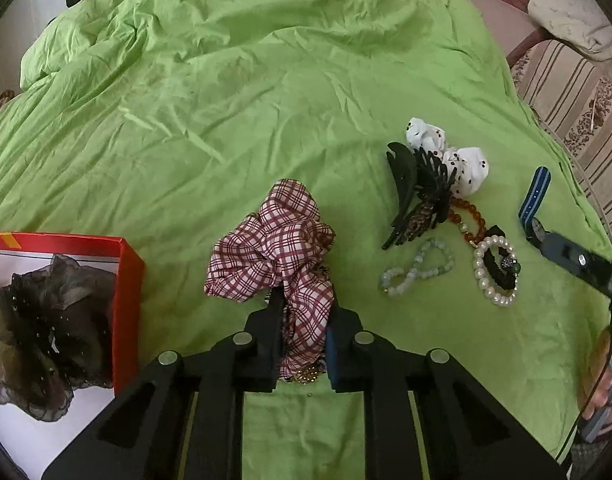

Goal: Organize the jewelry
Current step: 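Grasp the pink plaid scrunchie with the left tool while the right tool grasps the white cherry-print scrunchie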

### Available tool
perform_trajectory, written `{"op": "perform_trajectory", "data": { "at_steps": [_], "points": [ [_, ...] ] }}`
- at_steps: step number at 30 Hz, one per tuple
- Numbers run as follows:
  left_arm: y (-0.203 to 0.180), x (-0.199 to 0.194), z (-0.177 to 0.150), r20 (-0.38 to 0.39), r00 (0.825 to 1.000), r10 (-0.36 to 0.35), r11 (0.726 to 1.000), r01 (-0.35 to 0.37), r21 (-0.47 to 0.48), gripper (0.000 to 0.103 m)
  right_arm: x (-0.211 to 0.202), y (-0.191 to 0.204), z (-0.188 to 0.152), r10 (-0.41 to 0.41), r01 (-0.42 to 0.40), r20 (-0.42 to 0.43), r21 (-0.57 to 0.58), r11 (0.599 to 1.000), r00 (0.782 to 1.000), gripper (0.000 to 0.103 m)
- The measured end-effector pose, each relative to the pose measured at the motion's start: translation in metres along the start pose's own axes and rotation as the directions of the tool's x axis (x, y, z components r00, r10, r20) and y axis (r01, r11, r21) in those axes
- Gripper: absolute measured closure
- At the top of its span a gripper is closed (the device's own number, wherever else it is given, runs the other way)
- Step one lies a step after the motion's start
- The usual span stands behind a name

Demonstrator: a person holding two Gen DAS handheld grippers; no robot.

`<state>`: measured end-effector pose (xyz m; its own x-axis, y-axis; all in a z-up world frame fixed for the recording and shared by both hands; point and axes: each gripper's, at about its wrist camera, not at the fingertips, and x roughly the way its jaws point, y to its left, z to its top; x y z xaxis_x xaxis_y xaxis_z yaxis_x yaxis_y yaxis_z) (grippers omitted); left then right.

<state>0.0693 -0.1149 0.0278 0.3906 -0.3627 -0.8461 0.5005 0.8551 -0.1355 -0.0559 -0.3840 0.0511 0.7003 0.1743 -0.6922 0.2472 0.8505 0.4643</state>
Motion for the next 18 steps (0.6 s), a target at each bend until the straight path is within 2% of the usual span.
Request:
{"op": "perform_trajectory", "data": {
  "at_steps": [4, 9, 13, 14, 16, 18],
  "points": [
    [-0.002, 0.004, 0.001, 0.000, 1.000, 0.007, 1.000, -0.007, 0.001, 0.086, 0.024, 0.021, 0.019, -0.016, 0.016, 0.001, -0.039, 0.999, 1.000, 0.055],
    [0.002, 0.006, 0.002, 0.005, 1.000, -0.008, 1.000, 0.008, -0.020, 0.086, 0.060, 0.032, 0.046, -0.077, 0.077, 0.002, -0.013, 0.997, 0.997, 0.052],
    [-0.001, 0.002, 0.000, 0.014, 1.000, -0.006, 1.000, 0.007, -0.021, 0.086, 0.093, 0.025, 0.059, -0.127, 0.129, -0.049, 0.051, 0.990, 0.991, 0.052],
    [-0.002, -0.001, -0.002, 0.022, 1.000, -0.013, 1.000, 0.014, -0.021, 0.087, 0.097, 0.023, 0.060, -0.117, 0.121, -0.059, 0.065, 0.991, 0.991, 0.062],
    [-0.006, -0.010, -0.004, 0.038, 0.999, -0.021, 1.000, 0.022, -0.012, 0.087, 0.098, 0.021, 0.060, -0.081, 0.087, -0.079, 0.075, 0.993, 0.994, 0.091],
    [-0.010, -0.019, -0.007, 0.050, 0.998, -0.034, 0.999, 0.035, -0.004, 0.088, 0.089, 0.024, 0.059, -0.066, 0.070, -0.059, 0.070, 0.995, 0.996, 0.091]
  ]
}}
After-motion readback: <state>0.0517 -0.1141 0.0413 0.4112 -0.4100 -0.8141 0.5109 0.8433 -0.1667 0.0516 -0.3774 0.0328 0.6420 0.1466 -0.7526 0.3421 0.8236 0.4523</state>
